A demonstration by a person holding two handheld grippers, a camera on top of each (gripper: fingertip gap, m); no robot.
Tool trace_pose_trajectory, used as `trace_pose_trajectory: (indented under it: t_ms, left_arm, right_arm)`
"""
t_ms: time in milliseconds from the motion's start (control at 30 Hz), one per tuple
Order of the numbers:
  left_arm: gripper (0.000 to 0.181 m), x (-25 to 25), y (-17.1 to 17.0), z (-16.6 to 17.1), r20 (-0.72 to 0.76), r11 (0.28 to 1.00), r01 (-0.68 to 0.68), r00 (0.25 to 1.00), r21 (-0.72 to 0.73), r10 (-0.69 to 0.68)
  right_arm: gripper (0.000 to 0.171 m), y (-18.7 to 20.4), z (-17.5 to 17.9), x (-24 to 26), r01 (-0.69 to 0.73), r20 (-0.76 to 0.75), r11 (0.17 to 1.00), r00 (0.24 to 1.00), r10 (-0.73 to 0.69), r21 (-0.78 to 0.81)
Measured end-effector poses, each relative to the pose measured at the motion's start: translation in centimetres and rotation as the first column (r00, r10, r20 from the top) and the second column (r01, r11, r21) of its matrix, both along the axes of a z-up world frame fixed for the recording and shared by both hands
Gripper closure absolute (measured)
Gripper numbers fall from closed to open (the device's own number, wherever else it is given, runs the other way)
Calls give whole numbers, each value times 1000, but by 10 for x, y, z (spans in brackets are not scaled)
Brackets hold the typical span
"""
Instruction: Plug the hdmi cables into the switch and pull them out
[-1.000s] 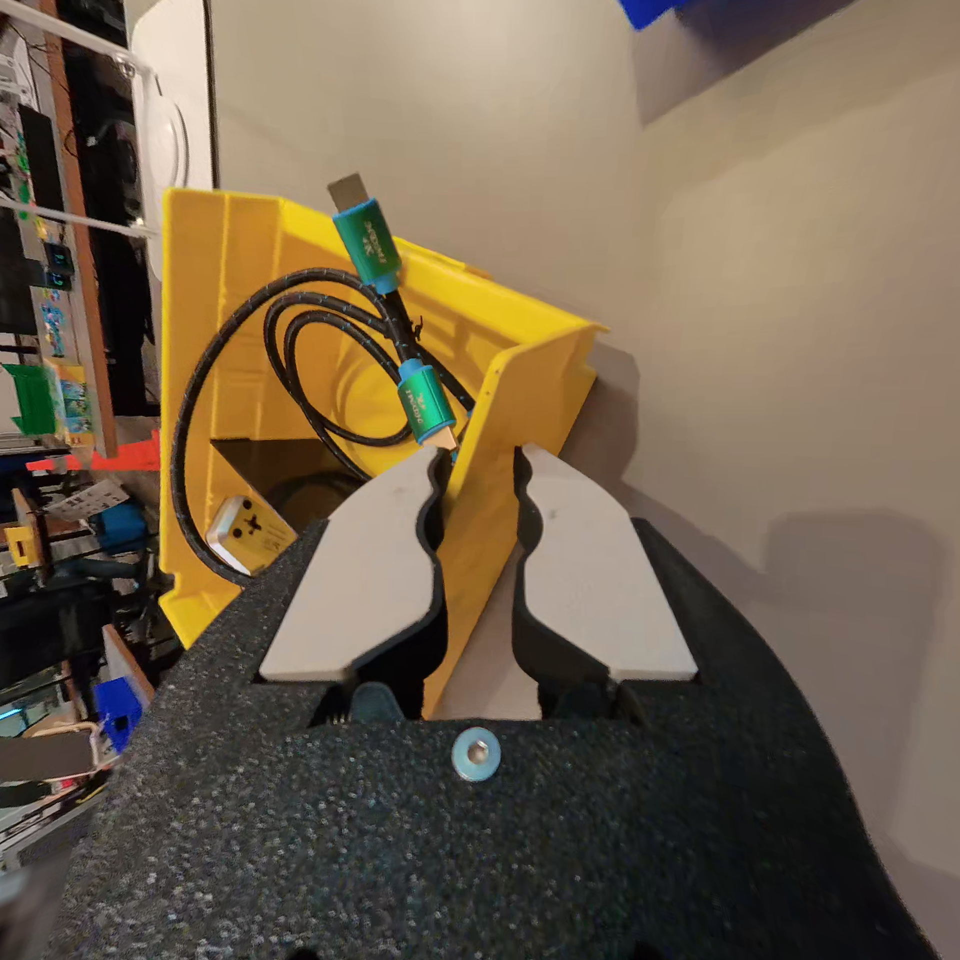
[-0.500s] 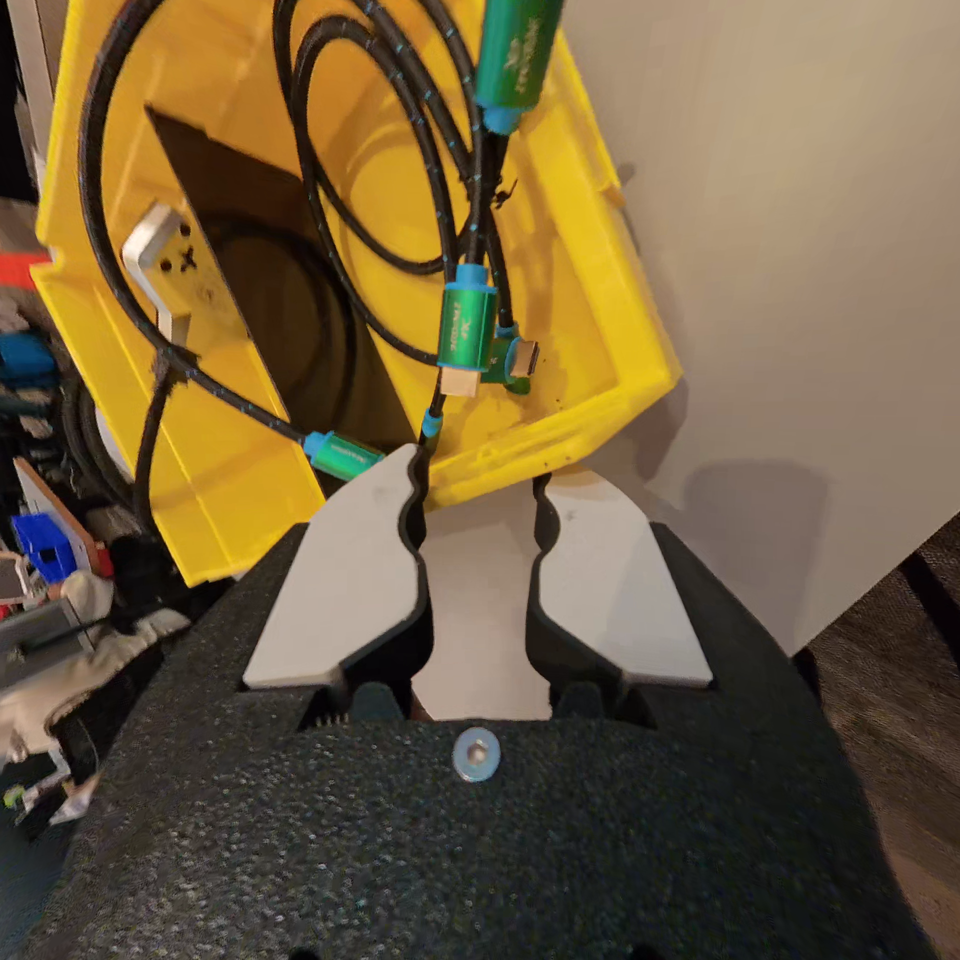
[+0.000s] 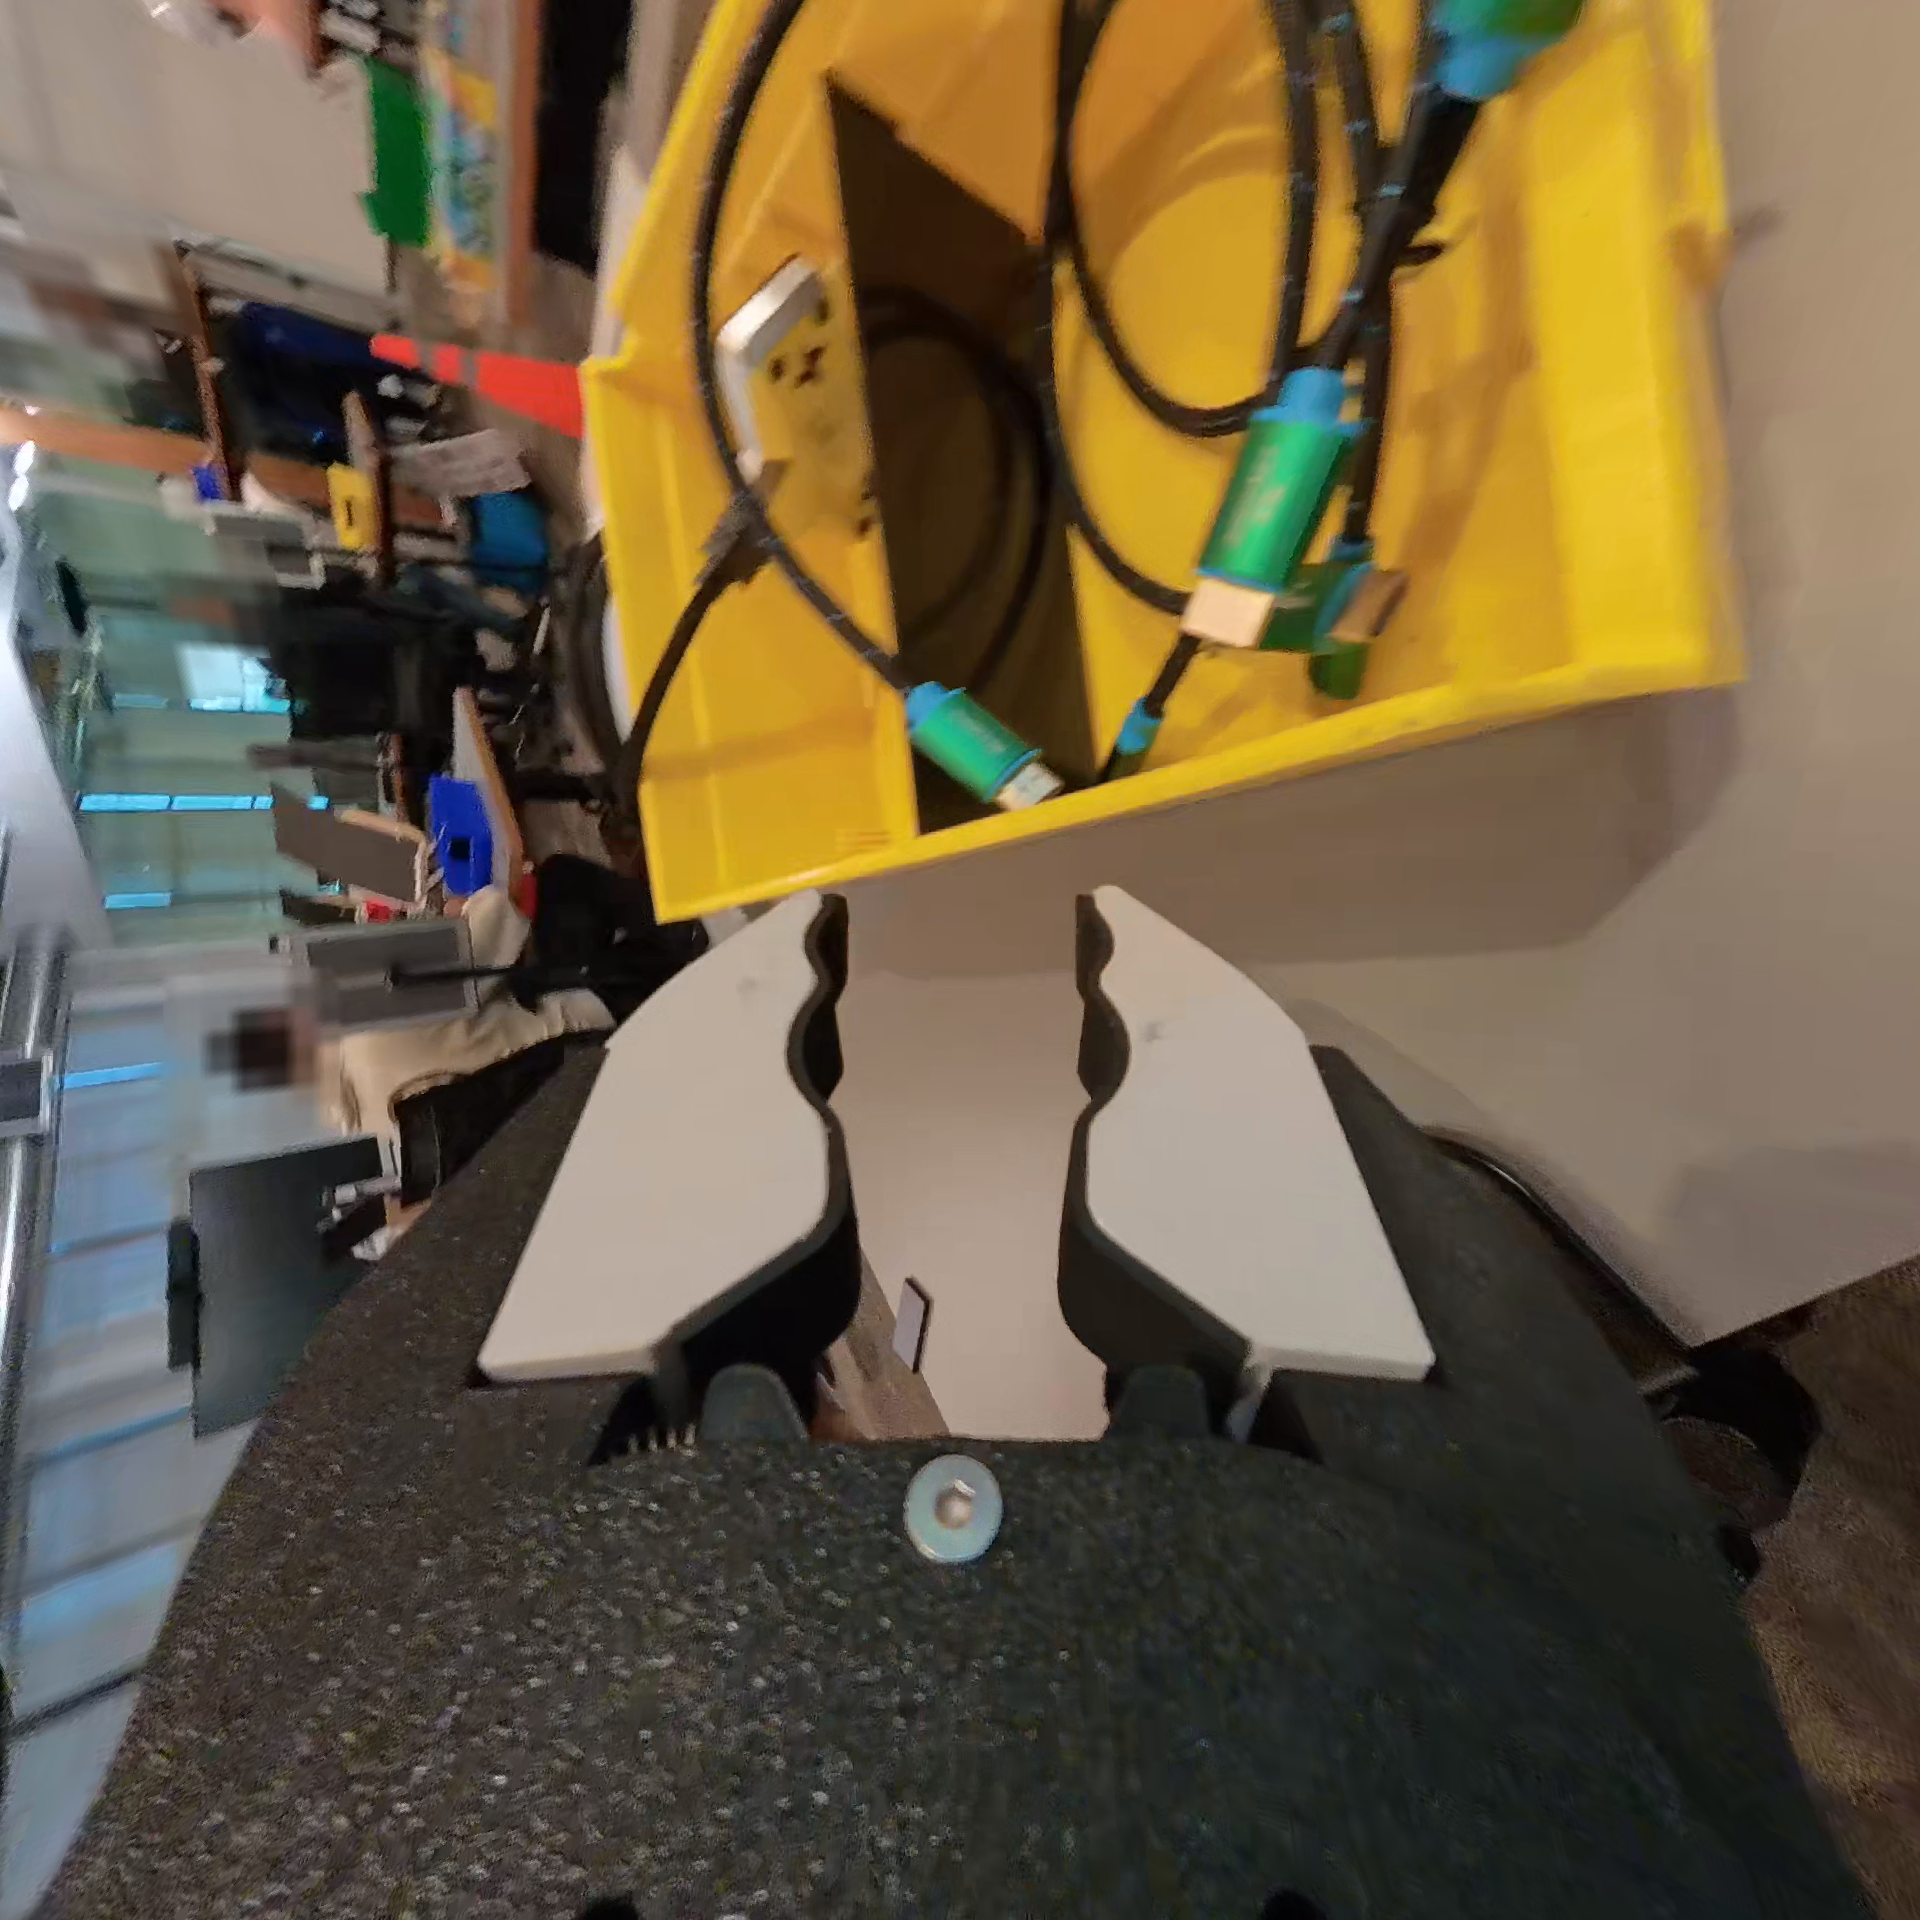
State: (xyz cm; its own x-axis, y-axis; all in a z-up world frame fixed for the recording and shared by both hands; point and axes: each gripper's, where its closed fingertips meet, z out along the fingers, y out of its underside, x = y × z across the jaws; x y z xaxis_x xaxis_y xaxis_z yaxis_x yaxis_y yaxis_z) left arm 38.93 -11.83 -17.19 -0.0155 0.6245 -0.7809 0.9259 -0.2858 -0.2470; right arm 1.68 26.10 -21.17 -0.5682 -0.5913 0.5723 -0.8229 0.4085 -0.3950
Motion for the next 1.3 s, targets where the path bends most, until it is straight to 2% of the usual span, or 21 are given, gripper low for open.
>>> trace_pose_trajectory:
  t_ms: [33, 100, 167, 233, 300, 400, 500, 567, 633, 967, 1033, 1133, 1300]
  left_arm:
    - [138, 2, -1, 6, -48, 1000, -27, 998, -2, 27]
    - [137, -3, 7, 15, -193, 999, -35, 980, 33, 41]
    - [134, -16, 21, 21, -383, 996, -6, 923, 87, 39]
    - [131, -32, 36, 27, -590, 987, 39, 805, 157, 63]
    - [128, -43, 48, 26, -736, 974, 83, 669, 210, 102]
    - [121, -46, 48, 16, -847, 973, 40, 502, 228, 178]
    - [120, -42, 37, -4, -869, 962, -68, 417, 263, 267]
    - [119, -42, 31, -17, -859, 948, -134, 403, 287, 317]
    - [117, -41, 26, -21, -843, 940, -200, 420, 275, 336]
    - [123, -41, 18, -23, -837, 903, -281, 359, 325, 413]
    - [125, -38, 18, -22, -839, 902, -296, 358, 314, 410]
    - [127, -36, 19, -22, -841, 900, -306, 352, 311, 411]
    - [128, -35, 20, -23, -834, 891, -332, 355, 309, 422]
  right_arm:
    - [137, 0, 0, -1, 2, 4, 1000, 1000, -2, -3]
    - [136, 0, 1, -1, 10, 11, 1000, 1000, -10, -13]
    - [134, -1, 1, -1, 21, 17, 999, 1000, -20, -28]
    - [132, -2, 2, -2, 44, 32, 998, 999, -43, -49]
    - [130, -2, 4, -2, 69, 65, 994, 996, -64, -79]
    - [128, -2, 7, -2, 114, 108, 987, 989, -102, -113]
    - [131, -1, 6, -3, 157, 130, 980, 981, -142, -122]
    - [132, -2, 6, -3, 184, 139, 974, 976, -166, -129]
    - [131, -2, 6, -3, 208, 149, 968, 971, -187, -138]
    - [126, -4, 13, -7, 355, 161, 907, 932, -325, -228]
    - [125, 0, 23, -8, 431, 233, 857, 897, -375, -282]
    - [113, 3, 38, -3, 588, 476, 728, 782, -402, -352]
    - [93, -23, 43, 33, 660, 666, 642, 684, -298, -391]
